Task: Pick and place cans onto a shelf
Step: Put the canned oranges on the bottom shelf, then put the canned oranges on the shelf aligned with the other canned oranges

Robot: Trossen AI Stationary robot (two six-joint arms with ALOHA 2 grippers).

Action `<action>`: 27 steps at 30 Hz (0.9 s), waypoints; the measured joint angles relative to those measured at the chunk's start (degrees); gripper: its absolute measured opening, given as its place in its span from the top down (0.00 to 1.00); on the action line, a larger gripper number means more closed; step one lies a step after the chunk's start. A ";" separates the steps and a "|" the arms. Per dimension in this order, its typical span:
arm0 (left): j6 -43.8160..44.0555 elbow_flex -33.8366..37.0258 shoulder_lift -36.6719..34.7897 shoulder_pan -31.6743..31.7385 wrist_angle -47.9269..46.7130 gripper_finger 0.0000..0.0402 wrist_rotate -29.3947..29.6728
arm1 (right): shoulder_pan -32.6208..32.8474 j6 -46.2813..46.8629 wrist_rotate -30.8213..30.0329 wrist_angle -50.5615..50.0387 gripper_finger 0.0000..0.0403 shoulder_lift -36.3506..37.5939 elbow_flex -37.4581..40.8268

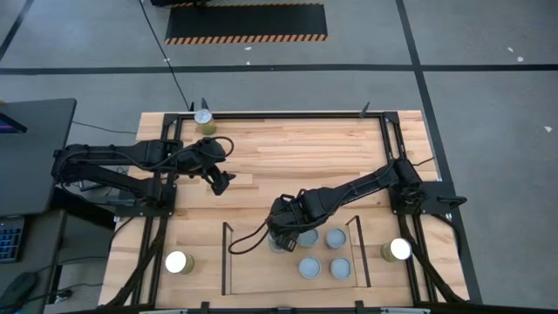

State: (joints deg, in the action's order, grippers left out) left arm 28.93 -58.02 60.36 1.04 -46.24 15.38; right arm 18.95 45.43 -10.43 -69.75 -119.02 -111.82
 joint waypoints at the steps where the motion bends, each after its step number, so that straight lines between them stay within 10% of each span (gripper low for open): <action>1: 0.00 -0.02 0.00 0.00 0.02 0.14 0.04 | 0.01 0.02 -0.07 0.26 0.50 0.02 -0.01; 9: 0.73 -0.21 0.00 3.54 -1.71 0.14 3.11 | -0.46 -0.47 -1.71 -4.21 0.50 0.10 -3.71; 27: -5.17 -1.40 5.19 35.18 -4.00 0.14 7.39 | -1.70 -2.58 -22.19 -15.26 0.50 14.07 -17.20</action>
State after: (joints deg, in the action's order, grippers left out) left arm 23.76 -59.42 65.55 36.22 -50.24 22.77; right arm 17.25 42.85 -32.62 -85.01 -104.94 -129.02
